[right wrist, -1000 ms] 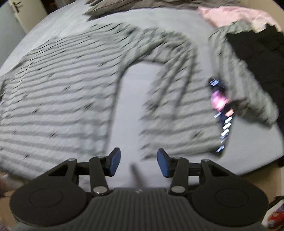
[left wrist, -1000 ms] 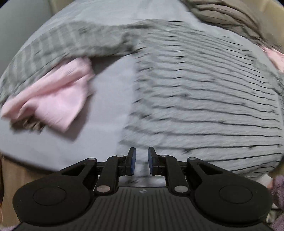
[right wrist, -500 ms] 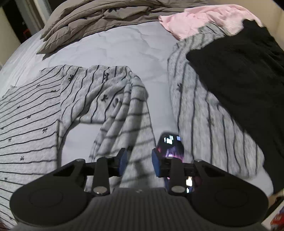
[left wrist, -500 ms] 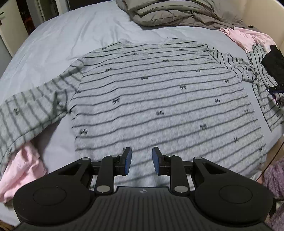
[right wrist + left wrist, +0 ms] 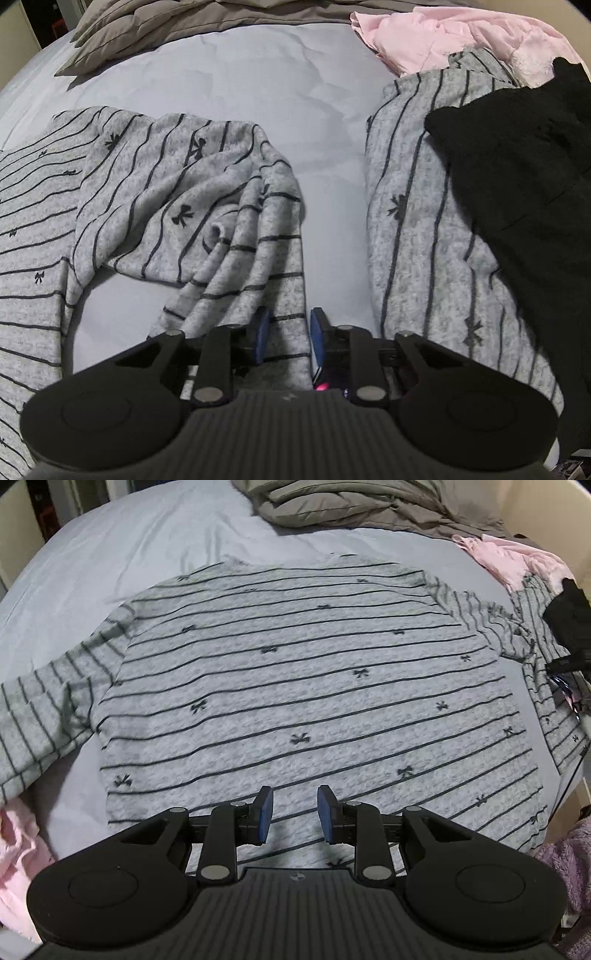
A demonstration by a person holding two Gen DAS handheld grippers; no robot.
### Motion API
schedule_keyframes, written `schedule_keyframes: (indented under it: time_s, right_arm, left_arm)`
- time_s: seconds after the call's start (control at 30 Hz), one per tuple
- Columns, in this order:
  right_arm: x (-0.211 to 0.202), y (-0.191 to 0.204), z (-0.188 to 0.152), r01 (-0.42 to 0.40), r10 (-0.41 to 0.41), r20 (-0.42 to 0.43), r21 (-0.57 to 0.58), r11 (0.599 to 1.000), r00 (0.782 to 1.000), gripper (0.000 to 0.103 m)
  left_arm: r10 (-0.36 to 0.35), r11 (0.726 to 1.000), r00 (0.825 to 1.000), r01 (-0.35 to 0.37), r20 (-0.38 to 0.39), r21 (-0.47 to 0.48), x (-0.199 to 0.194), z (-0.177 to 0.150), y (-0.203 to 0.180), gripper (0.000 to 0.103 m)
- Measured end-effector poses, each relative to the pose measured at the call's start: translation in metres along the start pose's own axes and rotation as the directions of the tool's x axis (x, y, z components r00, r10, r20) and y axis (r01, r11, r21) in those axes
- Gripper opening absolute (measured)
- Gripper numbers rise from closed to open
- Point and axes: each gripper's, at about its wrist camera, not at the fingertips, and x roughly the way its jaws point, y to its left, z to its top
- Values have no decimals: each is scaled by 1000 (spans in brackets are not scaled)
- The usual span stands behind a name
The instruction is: Fold clothes
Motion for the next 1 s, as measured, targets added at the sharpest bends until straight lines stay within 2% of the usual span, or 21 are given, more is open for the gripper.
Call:
schedule_keyframes:
  time_s: [0.1,0.3,0.5,0.67,0.8,0.9,1.0]
  right_arm:
    - [-4,3,1,3,-3,-1,10,1000,1000,6]
    - [-31,3,6,-19,16,37,78,997,999,5]
    - [-68,25,9,-136,125,114,101,985,986,5]
    - [-92,75,4,-226,222,129,13,974,966,5]
    - [-107,124,-7,-301,310,118,-86,950,943,5]
    - [-111,166,-19,-366,382,68,-176,914,922,4]
    - [-113,208,-38,-442,456,-11,-270,856,890,4]
  left_arm:
    - [-5,1000,1000,5,12,24,-2,1,-9,38]
    - [-16,999,999,15,43,29,-10,1,-16,39]
    - [-31,1000,998,31,46,2,-13,-4,-14,39]
    - [-46,999,998,47,53,-19,-18,-7,-12,39]
    - [-50,999,997,51,58,-17,-20,-9,-13,39]
    - [-49,999,997,50,55,-15,-19,-10,-15,39]
    - [-45,999,998,46,52,-17,-18,-11,-14,39]
